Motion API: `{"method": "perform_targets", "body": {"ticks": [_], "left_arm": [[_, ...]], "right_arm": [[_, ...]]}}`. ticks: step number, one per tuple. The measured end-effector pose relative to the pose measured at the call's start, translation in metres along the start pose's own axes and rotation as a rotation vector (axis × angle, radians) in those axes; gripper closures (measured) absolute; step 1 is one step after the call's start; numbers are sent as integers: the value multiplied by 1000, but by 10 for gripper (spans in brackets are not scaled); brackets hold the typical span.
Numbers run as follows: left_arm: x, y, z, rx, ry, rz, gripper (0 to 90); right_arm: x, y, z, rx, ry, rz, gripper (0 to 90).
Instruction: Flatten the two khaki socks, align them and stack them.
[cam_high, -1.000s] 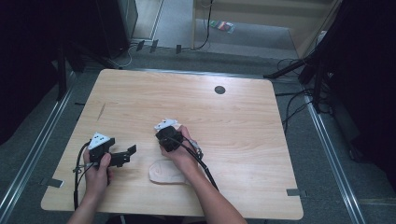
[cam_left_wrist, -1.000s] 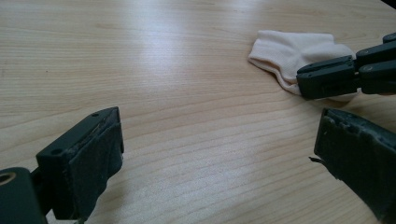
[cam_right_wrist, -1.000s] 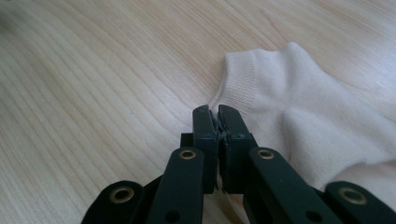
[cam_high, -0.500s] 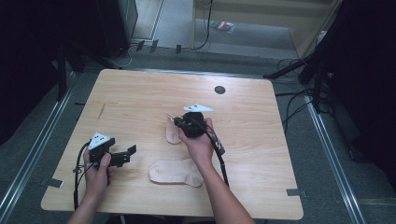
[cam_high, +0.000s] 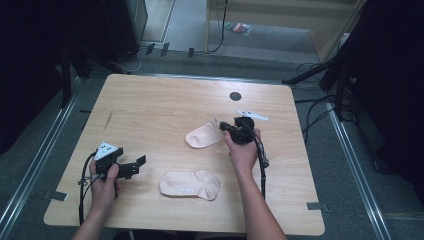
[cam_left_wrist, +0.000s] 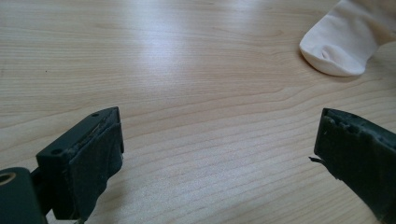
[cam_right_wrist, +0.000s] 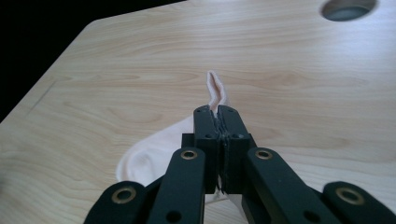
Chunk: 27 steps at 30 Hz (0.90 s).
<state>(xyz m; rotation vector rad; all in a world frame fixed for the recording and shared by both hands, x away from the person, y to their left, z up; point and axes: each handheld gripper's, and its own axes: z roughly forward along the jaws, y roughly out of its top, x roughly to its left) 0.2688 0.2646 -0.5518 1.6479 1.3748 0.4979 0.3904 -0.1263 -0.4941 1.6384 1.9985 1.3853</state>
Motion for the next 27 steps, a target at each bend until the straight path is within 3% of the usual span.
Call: {"method": "perform_targets", "body": {"ticks": [5,8,12,15,17,20,23,25,27], "left_arm": [[0,0,0,1,1,-1,18],[0,0,0,1,1,-1,18],[0,0,0,0,1,-5,18],[0,0,0,1,-1,-3,18],[0,0,0,-3,9,-8,39],[-2,0,1,-2,37,-1,81],[-2,2,1,6,77,-4,87],[-3,3,0,1,123,-5,163],[-4,6,0,-5,141,13,164]], "right_arm": [[-29,-7,-1,14,-65,44,882],[-44,-13,1,16,-148,51,847],[-59,-20,2,20,-260,4,718],[-60,-21,-6,-26,-315,-29,668],[-56,-22,-9,-53,-315,-48,665],[-48,-24,-10,-36,-291,-106,656],[-48,-25,-10,-26,-273,-107,651],[-51,-26,-12,-27,-267,-86,643],[-54,-27,-14,-30,-254,-79,635]]}}
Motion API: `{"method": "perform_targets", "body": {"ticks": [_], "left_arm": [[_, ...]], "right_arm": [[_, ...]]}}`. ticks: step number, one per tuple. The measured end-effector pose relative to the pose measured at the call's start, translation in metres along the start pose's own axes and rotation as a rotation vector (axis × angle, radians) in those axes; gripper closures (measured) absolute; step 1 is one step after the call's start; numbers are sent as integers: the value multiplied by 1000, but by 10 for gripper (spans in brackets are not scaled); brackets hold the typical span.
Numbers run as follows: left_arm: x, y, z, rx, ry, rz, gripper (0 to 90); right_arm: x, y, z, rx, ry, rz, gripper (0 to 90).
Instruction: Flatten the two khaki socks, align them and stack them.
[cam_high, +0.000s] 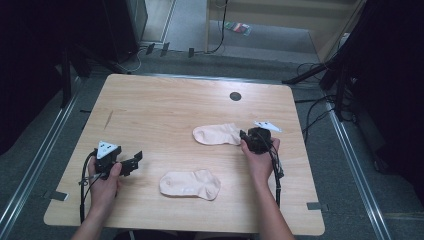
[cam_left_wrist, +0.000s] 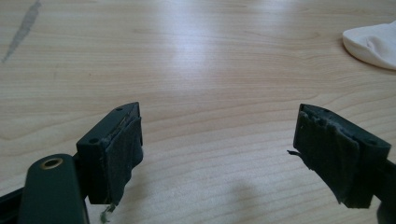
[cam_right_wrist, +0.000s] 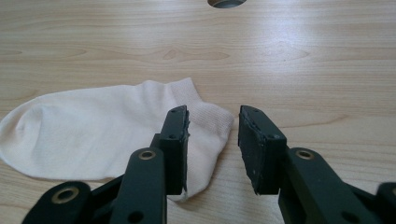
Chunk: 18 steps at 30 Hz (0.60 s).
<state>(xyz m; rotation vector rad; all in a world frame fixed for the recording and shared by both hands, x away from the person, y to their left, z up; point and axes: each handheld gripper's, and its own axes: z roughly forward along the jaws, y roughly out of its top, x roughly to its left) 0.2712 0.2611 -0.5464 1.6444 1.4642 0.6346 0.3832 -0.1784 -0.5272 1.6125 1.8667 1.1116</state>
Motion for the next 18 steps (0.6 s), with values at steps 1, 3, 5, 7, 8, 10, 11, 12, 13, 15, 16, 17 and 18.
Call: {"method": "perform_targets", "body": {"ticks": [1,3,5,7,8,10,11,12,13,15,16,17,18], "left_arm": [[0,1,0,-5,-7,-1,163],[-3,7,2,-15,-29,-11,164],[-12,16,7,-14,-16,17,181],[-21,23,13,-13,-13,56,225],[-26,26,17,-10,-15,69,226],[-33,31,24,-13,-29,78,230],[-37,33,28,-9,-36,84,233],[-41,34,31,-8,-40,92,235],[-44,35,34,-7,-43,102,239],[-52,38,40,-2,-52,124,241],[-57,39,44,4,-54,141,243],[-58,39,45,6,-56,144,246],[-60,39,47,6,-58,146,246]], "right_arm": [[-2,0,-1,1,3,4,631],[-5,0,-1,2,13,8,621],[-7,1,-1,1,20,6,613],[-8,1,0,5,18,6,605],[-8,1,1,10,19,6,602],[-8,0,3,13,25,6,591],[-8,0,5,12,37,7,581],[-7,0,5,12,41,8,571],[-5,0,6,13,37,3,558],[-1,1,5,-1,55,4,534],[2,1,5,-5,70,6,514],[7,1,6,-7,86,-3,493],[9,0,7,-6,93,-6,477]]}}
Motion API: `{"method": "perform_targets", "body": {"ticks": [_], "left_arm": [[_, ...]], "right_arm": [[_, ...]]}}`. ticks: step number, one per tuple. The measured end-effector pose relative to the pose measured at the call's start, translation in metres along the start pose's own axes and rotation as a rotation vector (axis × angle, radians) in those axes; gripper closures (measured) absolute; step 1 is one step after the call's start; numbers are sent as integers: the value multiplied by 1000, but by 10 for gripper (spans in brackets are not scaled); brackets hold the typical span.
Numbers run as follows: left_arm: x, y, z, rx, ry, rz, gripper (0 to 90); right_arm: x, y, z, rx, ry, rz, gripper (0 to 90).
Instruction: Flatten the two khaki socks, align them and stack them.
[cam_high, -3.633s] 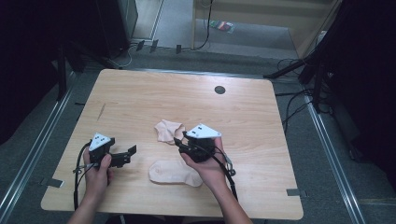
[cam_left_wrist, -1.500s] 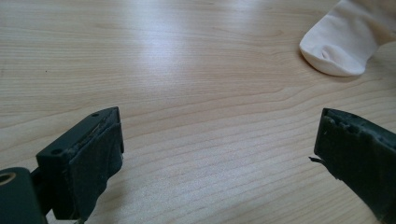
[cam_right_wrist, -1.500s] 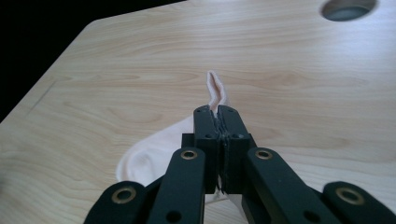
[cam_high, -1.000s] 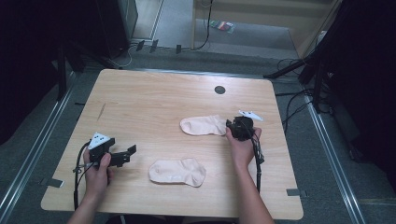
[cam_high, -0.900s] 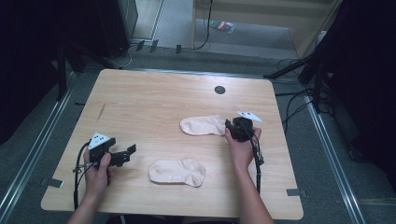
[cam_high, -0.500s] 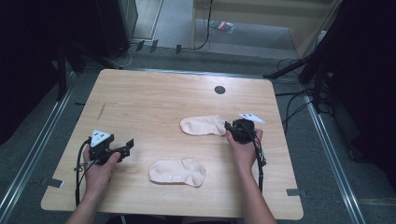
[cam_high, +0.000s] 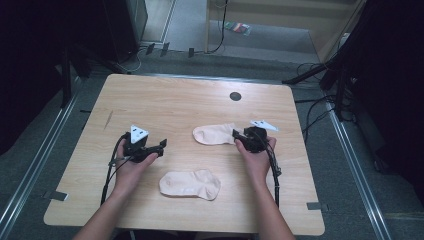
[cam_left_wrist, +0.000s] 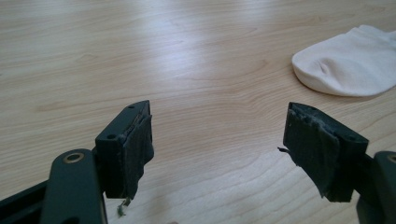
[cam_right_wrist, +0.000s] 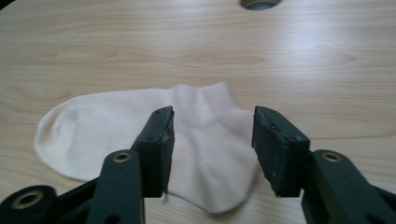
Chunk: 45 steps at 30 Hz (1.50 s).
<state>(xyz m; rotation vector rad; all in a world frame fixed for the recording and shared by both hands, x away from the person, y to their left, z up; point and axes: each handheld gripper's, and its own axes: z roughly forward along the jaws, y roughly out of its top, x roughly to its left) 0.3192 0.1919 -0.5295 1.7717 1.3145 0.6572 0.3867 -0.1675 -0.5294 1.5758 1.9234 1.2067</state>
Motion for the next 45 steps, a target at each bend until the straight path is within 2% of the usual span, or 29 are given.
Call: {"method": "perform_targets", "body": {"ticks": [4,7,10,11,14,16,20,23,25,26,28,31,34,37,43,45], "left_arm": [[-3,1,2,-3,-1,0,249],[-1,0,-2,-4,-2,2,252],[1,-2,-6,-10,-7,-3,255],[1,-2,-7,-13,-6,-4,256],[5,-5,-11,-14,-13,-8,259],[8,-6,-14,-17,-18,-17,259],[17,-9,-22,-37,-19,-46,263],[21,-9,-28,-53,-23,-63,281],[22,-9,-29,-51,-22,-53,284],[22,-9,-30,-54,-26,-62,284],[22,-10,-31,-55,-31,-60,285],[22,-11,-29,-49,-32,-55,287],[21,-12,-27,-50,-35,-56,288],[20,-12,-27,-47,-38,-51,290],[19,-12,-32,-51,-46,-50,290],[20,-13,-34,-57,-43,-50,290]], "right_arm": [[22,-2,9,23,37,-76,376],[46,-1,20,39,34,-150,306],[62,0,31,70,-6,-181,208],[66,-1,37,93,-36,-192,179],[68,-5,49,133,-94,-186,139],[68,-9,51,124,-110,-192,141],[69,-11,47,91,-113,-191,437],[67,-10,43,93,-120,-187,722],[65,-9,42,99,-119,-167,814],[65,-8,42,103,-115,-160,848],[63,-8,40,108,-98,-137,865],[62,-10,38,98,-73,-146,873],[63,-11,36,94,-40,-132,875],[69,-8,30,73,-3,-106,876],[82,-1,15,25,37,-103,875],[87,3,7,5,47,-117,875]]}}
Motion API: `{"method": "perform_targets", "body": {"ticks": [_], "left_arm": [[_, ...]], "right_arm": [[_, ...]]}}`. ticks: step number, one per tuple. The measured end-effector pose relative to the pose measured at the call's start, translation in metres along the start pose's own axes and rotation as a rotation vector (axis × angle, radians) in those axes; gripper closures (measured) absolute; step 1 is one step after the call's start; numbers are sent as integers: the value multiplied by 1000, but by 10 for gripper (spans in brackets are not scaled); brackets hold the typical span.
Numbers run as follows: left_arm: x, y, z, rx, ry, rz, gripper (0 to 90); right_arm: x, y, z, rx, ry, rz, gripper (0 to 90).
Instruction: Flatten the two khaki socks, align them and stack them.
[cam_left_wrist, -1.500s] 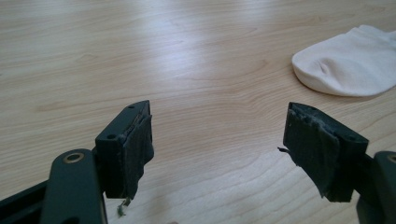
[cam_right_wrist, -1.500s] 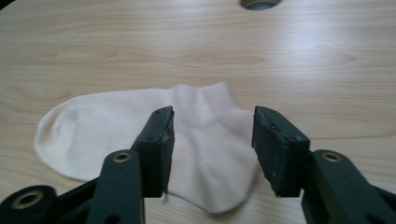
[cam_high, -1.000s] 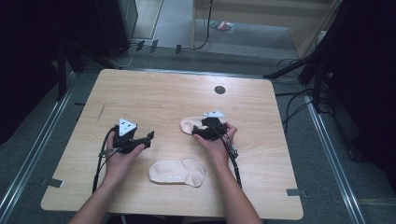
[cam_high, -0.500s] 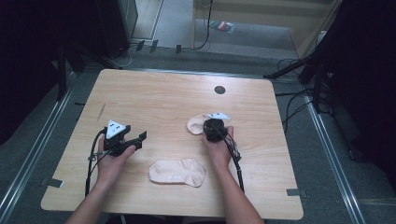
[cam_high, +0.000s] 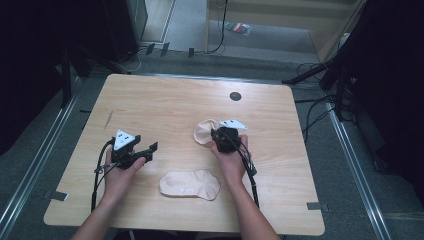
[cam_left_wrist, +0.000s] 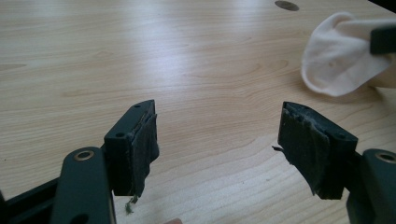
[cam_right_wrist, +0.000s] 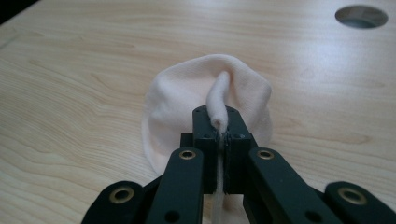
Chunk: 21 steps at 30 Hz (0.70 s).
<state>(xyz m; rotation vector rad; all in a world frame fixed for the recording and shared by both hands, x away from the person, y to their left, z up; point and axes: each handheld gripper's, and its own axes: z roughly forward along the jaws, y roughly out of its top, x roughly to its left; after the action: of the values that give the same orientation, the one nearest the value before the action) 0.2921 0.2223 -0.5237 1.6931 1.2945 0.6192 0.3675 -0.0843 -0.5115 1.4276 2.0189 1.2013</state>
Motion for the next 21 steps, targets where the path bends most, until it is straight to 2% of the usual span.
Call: {"method": "perform_targets", "body": {"ticks": [5,11,15,21], "left_arm": [[4,-5,-4,8,4,-10,290],[6,-8,-12,9,8,-18,289],[7,-9,-20,-3,26,-24,286],[8,-14,-29,-4,36,-24,286]], "right_arm": [[5,6,-16,-24,6,5,875],[14,8,-40,-48,47,5,875],[23,7,-58,-67,70,0,875],[37,-1,-78,-71,125,20,875]]}}
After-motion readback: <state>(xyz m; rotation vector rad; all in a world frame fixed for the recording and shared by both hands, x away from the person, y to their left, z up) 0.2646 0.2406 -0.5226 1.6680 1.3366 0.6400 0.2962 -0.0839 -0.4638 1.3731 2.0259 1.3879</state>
